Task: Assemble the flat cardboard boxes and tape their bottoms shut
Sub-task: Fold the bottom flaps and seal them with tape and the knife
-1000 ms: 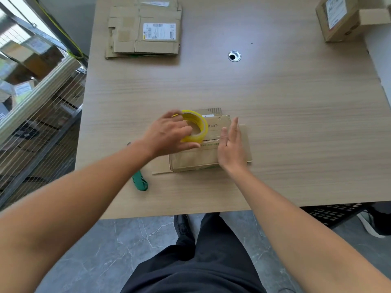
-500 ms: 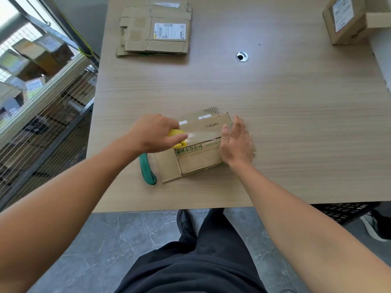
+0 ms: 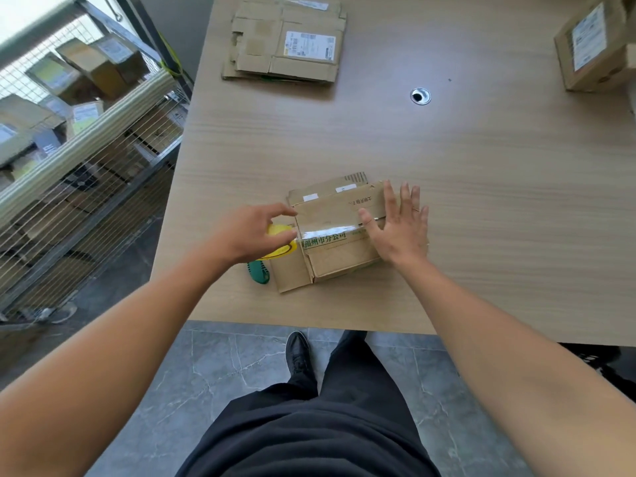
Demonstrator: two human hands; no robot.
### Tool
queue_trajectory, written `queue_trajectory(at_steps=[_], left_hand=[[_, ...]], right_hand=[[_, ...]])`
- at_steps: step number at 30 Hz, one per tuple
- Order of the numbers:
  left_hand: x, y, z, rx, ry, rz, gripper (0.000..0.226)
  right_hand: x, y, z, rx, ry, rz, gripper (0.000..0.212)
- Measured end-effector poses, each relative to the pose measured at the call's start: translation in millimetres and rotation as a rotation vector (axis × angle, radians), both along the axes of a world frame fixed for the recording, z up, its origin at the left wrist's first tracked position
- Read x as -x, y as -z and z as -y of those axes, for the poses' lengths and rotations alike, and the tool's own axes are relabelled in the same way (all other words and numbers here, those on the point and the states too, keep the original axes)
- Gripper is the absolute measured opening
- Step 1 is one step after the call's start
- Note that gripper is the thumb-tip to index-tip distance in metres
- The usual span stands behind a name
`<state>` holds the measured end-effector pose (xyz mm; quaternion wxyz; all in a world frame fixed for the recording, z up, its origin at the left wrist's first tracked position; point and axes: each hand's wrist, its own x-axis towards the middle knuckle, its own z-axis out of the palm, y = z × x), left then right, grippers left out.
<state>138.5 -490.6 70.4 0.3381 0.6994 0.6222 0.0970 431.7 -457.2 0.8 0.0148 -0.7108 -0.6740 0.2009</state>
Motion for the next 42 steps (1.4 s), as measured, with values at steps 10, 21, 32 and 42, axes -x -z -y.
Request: queue_trajectory(at_steps=[10,21,32,42], left_hand=[[-5,13,18,-0.042,-0.011,-0.123,0.052],[0,34,32,-0.065,0.009,-0.240,0.055],[-5,43,35,-0.105,0.063,-0.355,0.053],[-20,47,6,-0.105,0.091,-0.442,0.055]], right_hand=[[2,-5,-1,0.046,-0.023,0.035,0.086],[0,1,-1,0.016,-0.058,0.068,0.086],[-1,0,-3,0.024,-0.105,0.110,0.086],[15,10,28,-0.058,-0.302,0.187,0.072]])
